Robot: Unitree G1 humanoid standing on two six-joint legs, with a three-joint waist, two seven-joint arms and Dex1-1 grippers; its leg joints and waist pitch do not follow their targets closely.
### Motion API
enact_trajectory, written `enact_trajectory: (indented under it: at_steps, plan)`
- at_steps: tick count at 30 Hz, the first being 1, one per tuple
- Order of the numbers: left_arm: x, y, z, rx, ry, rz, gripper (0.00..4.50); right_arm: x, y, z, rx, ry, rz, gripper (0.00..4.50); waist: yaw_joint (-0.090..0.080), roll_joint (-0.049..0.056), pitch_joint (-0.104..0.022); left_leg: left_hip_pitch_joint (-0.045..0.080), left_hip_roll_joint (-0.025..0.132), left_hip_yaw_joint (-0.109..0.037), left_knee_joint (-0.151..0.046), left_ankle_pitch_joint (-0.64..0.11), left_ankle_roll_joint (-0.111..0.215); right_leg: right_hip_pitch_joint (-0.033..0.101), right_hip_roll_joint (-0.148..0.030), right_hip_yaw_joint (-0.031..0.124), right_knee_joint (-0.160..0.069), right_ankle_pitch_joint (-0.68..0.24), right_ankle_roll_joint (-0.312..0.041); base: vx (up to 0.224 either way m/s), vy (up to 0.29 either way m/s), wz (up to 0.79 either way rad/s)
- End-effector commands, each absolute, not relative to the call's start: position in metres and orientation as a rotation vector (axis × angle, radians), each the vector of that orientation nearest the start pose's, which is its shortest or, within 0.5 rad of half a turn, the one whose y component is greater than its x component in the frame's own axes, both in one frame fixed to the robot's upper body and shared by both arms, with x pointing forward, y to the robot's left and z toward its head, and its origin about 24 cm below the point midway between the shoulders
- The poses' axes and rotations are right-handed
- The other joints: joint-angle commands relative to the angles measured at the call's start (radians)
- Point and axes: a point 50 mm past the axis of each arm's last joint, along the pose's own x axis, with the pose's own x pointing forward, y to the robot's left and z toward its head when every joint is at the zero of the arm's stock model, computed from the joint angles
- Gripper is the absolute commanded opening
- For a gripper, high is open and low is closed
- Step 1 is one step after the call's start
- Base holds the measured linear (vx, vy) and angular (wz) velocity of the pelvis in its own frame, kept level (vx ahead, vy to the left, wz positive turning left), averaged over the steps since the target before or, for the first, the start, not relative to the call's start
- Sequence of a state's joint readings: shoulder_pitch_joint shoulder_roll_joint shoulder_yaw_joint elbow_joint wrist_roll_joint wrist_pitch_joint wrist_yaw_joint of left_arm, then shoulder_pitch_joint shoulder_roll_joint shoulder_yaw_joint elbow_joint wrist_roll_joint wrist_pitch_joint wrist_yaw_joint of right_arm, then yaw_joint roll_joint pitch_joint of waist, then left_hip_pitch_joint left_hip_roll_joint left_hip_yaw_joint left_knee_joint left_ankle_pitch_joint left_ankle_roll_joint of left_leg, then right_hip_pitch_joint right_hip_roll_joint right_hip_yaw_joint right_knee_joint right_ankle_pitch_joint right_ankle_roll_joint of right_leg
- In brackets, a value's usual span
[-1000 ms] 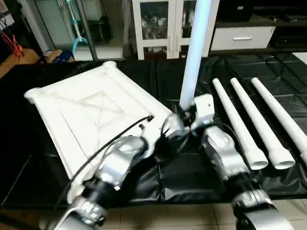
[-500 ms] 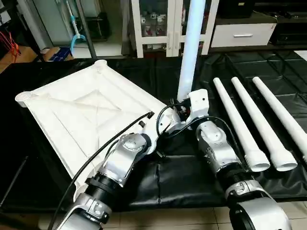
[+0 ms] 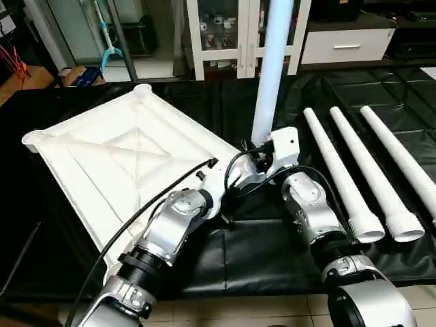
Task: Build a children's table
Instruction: Insert table leg to table base
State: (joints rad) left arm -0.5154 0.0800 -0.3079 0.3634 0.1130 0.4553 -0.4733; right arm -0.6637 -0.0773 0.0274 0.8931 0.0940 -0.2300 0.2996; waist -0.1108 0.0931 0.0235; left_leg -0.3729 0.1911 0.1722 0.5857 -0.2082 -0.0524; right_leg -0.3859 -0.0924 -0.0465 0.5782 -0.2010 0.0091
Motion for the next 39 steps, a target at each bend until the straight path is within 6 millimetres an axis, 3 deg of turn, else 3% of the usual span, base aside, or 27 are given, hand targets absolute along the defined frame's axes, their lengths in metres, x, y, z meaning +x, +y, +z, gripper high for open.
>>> enact_trajectory:
  at_steps: [1, 3, 6, 8, 12, 18, 21, 30, 39]
  plan:
    - [0.317, 0.068, 0.046, 0.363, 0.387, -0.731, 0.0, 0.357, -0.106, 0.05, -0.027, 0.055, 0.44, 2.72, 0.018, -0.01, -0.053, -0.001, 0.025, -0.005, -0.051, -0.075, 0.17, 0.054, -0.041, 0.011, -0.041, 0.072, -0.326, 0.0, 0.0, 0.0]
    - [0.317, 0.068, 0.046, 0.364, 0.386, -0.734, 0.0, 0.358, -0.106, 0.052, -0.026, 0.048, 0.449, 2.93, 0.028, -0.01, -0.056, -0.004, 0.023, -0.005, -0.042, -0.007, 0.202, 0.053, -0.04, 0.012, -0.03, 0.147, -0.332, 0.0, 0.0, 0.0]
    - [0.317, 0.069, 0.046, 0.365, 0.386, -0.736, 0.0, 0.358, -0.106, 0.055, -0.026, 0.038, 0.466, 3.01, 0.037, -0.01, -0.06, -0.007, 0.023, -0.006, -0.032, 0.043, 0.233, 0.05, -0.041, 0.012, -0.023, 0.181, -0.333, 0.0, 0.0, 0.0]
    - [0.316, 0.069, 0.046, 0.365, 0.385, -0.738, 0.0, 0.358, -0.106, 0.058, -0.022, 0.022, 0.48, 3.01, 0.044, -0.01, -0.055, -0.009, 0.024, -0.005, -0.032, 0.033, 0.24, 0.045, -0.04, 0.012, -0.024, 0.153, -0.333, 0.0, 0.0, 0.0]
    - [0.316, 0.07, 0.046, 0.367, 0.386, -0.743, 0.0, 0.358, -0.108, 0.062, -0.013, 0.002, 0.498, 3.01, 0.057, -0.008, -0.053, -0.003, 0.027, -0.003, -0.037, -0.039, 0.2, 0.041, -0.037, 0.015, -0.029, 0.06, -0.327, 0.0, 0.0, 0.0]
    - [0.315, 0.071, 0.046, 0.375, 0.388, -0.761, 0.0, 0.355, -0.113, 0.064, 0.015, -0.022, 0.525, 3.4, 0.067, -0.008, -0.06, -0.005, 0.023, -0.004, -0.028, 0.027, 0.221, 0.044, -0.038, 0.016, -0.018, 0.16, -0.33, 0.0, 0.0, 0.0]
    - [0.313, 0.071, 0.045, 0.381, 0.387, -0.787, 0.0, 0.354, -0.116, 0.064, 0.021, -0.029, 0.524, 3.69, 0.074, -0.006, -0.06, -0.004, 0.024, -0.004, -0.027, 0.032, 0.227, 0.042, -0.038, 0.015, -0.018, 0.152, -0.33, 0.0, 0.0, 0.0]
    - [0.309, 0.073, 0.043, 0.394, 0.394, -0.83, 0.0, 0.352, -0.13, 0.066, 0.037, -0.034, 0.511, 3.83, 0.085, -0.005, -0.058, -0.001, 0.024, -0.004, -0.032, -0.027, 0.18, 0.042, -0.035, 0.017, -0.02, 0.096, -0.321, 0.0, 0.0, 0.0]
    - [0.308, 0.074, 0.043, 0.396, 0.395, -0.846, 0.0, 0.351, -0.14, 0.074, 0.048, -0.059, 0.522, 3.83, 0.096, -0.005, -0.058, -0.001, 0.024, -0.004, -0.031, -0.031, 0.171, 0.04, -0.034, 0.018, -0.02, 0.094, -0.314, 0.0, 0.0, 0.0]
